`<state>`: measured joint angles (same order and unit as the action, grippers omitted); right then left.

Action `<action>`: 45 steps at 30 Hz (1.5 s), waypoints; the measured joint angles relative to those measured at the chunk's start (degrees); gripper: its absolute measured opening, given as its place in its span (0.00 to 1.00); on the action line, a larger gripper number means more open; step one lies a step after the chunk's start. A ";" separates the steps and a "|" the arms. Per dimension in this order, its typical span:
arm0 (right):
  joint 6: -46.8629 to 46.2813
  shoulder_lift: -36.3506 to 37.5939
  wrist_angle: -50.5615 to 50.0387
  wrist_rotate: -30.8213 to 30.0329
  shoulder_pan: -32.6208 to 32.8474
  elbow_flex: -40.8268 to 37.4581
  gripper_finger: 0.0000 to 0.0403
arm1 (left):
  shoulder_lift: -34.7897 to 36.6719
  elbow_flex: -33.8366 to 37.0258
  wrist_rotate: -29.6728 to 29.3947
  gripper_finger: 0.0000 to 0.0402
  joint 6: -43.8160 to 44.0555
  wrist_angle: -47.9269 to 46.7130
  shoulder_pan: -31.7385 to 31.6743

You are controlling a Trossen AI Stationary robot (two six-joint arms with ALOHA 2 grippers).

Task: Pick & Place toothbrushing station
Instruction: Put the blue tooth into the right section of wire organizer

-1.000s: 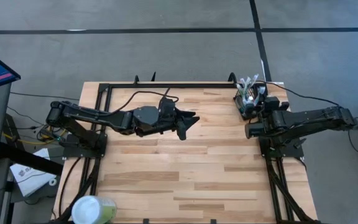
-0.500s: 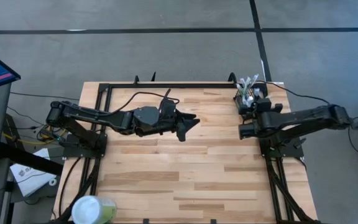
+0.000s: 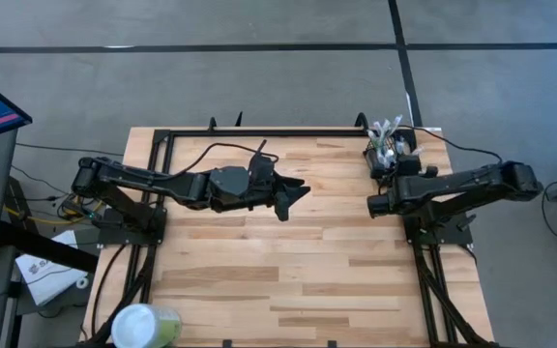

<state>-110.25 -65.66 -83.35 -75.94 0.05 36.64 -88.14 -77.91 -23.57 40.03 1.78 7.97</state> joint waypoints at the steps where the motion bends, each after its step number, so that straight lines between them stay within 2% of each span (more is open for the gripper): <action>1: -1.77 -0.31 0.15 0.96 0.00 -0.88 0.03 | 0.00 0.00 0.06 0.42 0.36 -0.06 0.00; 7: -10.44 -1.23 0.19 3.80 1.32 -6.06 0.03 | 0.00 0.00 1.00 0.42 1.01 -0.87 0.00; 14: -10.85 -1.21 2.13 3.62 2.23 -7.06 0.03 | 0.00 0.00 1.14 0.42 1.01 -0.94 0.00; 26: 0.46 -1.21 12.12 3.18 -1.48 -7.08 0.03 | 0.00 0.00 1.20 0.42 1.01 -0.99 0.00; 34: 1.20 -1.21 12.55 4.61 -2.91 -7.08 0.04 | 0.00 0.00 1.31 0.42 1.01 -0.99 0.00; 45: 2.73 -1.21 13.57 8.28 -2.96 -7.08 0.17 | 0.00 0.00 1.27 0.42 1.01 -1.01 0.00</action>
<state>-107.53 -66.87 -69.78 -67.66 -2.91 29.56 -88.14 -77.91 -22.31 41.04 0.78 7.97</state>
